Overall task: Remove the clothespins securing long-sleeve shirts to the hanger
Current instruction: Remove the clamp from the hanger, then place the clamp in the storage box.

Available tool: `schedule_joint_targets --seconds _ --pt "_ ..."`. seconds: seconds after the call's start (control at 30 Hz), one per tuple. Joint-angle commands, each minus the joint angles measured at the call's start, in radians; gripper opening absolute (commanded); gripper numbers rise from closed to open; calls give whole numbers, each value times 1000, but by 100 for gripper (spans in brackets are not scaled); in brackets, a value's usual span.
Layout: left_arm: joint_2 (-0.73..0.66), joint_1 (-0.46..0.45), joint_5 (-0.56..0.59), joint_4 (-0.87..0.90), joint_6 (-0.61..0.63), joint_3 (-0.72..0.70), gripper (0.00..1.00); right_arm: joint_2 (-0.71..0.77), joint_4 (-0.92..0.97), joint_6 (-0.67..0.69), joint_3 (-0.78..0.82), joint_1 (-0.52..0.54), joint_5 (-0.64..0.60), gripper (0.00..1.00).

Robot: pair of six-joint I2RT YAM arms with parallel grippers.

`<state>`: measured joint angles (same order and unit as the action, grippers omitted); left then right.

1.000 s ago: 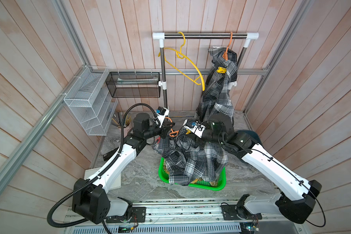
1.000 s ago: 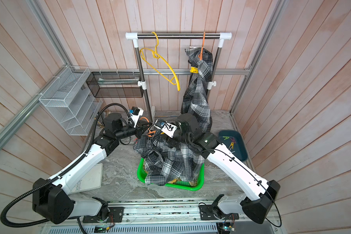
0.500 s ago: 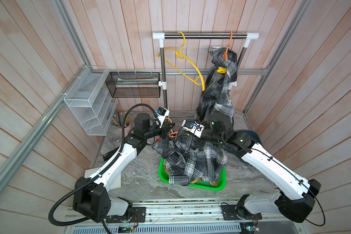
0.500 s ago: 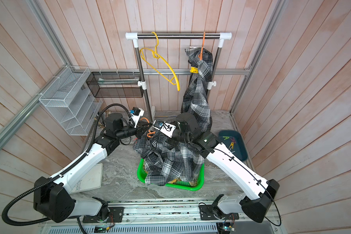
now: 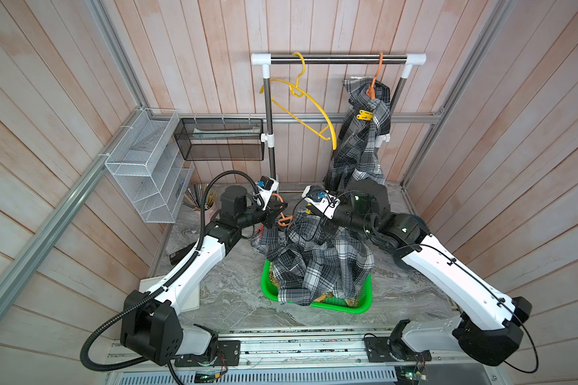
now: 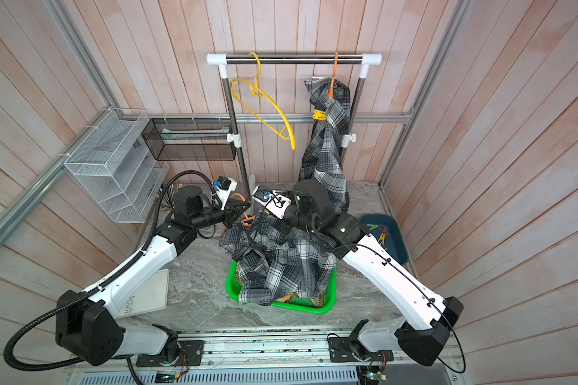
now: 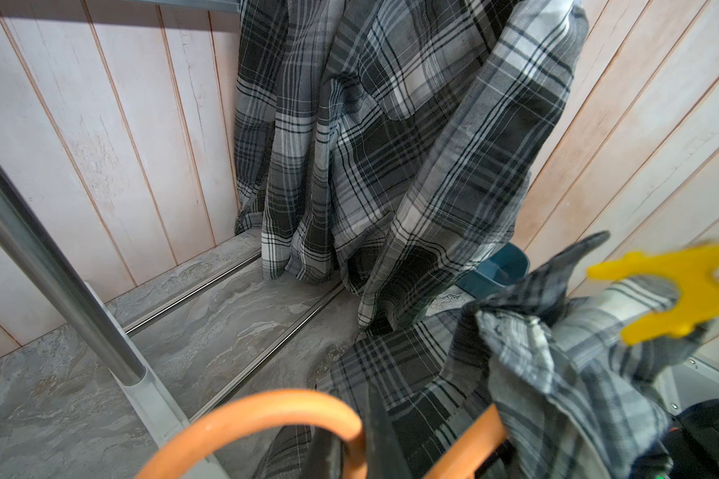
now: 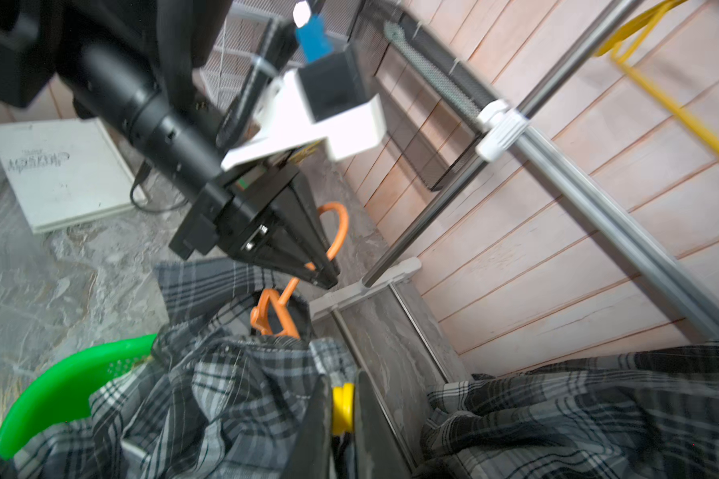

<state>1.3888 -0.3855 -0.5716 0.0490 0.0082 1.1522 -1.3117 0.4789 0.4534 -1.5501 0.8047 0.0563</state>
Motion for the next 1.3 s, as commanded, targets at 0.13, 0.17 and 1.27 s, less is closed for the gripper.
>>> schedule_joint_targets --seconds 0.13,0.17,1.27 --pt "6 4 -8 -14 13 4 0 133 -16 -251 0 -37 -166 0" --pt "6 4 -9 -14 13 3 0 158 3 -302 34 -49 -193 0" --pt "-31 6 -7 -37 9 -29 0 79 -413 -932 778 -1156 -82 0"
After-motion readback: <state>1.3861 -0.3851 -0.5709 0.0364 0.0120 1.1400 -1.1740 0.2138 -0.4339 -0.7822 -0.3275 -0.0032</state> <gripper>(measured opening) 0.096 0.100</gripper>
